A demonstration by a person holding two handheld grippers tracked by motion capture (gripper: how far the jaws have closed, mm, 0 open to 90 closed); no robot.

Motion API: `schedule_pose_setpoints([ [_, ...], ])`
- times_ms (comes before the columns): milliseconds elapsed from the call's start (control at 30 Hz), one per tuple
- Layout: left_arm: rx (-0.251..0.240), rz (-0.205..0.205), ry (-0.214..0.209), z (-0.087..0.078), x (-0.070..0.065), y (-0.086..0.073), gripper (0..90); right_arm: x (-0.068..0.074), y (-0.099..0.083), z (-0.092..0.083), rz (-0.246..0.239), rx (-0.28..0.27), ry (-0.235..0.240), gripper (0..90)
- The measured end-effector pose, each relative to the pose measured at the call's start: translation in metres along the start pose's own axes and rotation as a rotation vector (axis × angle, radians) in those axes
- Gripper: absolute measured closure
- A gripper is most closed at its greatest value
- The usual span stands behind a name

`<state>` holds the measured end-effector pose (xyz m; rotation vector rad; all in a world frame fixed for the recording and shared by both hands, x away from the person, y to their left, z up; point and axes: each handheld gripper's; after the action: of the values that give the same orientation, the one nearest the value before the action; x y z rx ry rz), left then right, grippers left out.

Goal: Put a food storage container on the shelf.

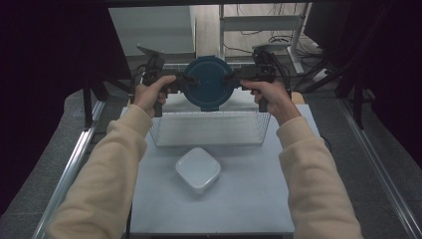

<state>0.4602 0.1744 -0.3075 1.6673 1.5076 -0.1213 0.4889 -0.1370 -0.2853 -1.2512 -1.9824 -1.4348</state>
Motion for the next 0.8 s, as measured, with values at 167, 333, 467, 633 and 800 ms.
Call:
schedule_pose_setpoints([
  [167,-0.006,-0.018,-0.008,0.005,0.006,0.003,35.6,-0.007,0.003,0.003,0.024,-0.016,0.010,41.0],
  [333,0.006,-0.050,-0.030,0.012,0.013,0.007,34.3,-0.018,0.010,0.006,0.080,-0.031,0.016,38.7],
  [467,0.019,-0.083,-0.048,0.020,0.019,0.010,32.6,-0.025,0.013,0.010,0.113,-0.035,0.011,36.1],
  [633,0.020,-0.112,-0.066,0.025,0.024,0.013,32.8,-0.037,0.014,0.012,0.181,-0.052,0.031,35.3],
  [800,-0.001,-0.117,-0.066,0.027,0.025,0.014,33.9,-0.042,0.012,0.012,0.204,-0.065,0.043,34.6],
])
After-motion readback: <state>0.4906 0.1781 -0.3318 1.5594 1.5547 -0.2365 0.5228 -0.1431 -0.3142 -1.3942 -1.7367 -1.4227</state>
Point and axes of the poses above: each handheld gripper's, and its own axes: z roughly forward along the jaws, y roughly out of its top, x roughly to its left, and after that the axes turned 13 degrees about y, right-handed
